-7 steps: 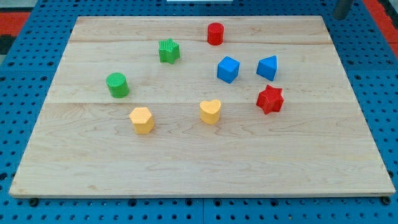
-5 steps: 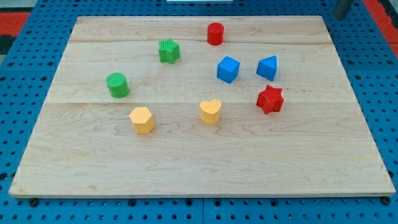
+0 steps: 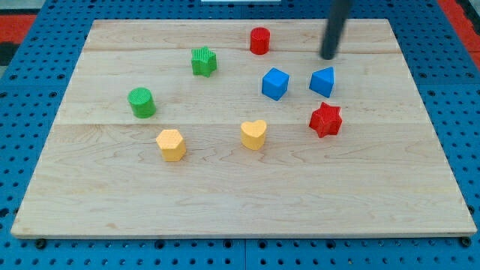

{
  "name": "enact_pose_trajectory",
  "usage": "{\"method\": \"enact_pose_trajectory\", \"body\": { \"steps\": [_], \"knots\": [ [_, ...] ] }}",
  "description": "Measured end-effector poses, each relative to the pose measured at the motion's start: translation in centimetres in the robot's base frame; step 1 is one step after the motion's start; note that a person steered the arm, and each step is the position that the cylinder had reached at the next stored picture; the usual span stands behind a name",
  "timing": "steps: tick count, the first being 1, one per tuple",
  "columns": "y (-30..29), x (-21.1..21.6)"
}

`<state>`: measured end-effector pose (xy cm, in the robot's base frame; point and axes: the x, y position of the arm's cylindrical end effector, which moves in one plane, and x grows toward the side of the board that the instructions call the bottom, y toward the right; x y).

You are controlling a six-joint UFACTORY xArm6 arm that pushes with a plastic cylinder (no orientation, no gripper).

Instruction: Slightly move the blue cube to the downwards

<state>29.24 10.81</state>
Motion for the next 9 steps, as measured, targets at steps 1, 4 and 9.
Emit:
{"method": "enact_pose_trajectory", "body": {
  "steps": [1, 4, 9],
  "knots": [
    [-6.8, 0.2],
    [-11.7, -0.7],
    [-4.3, 4.8]
  ]
}}
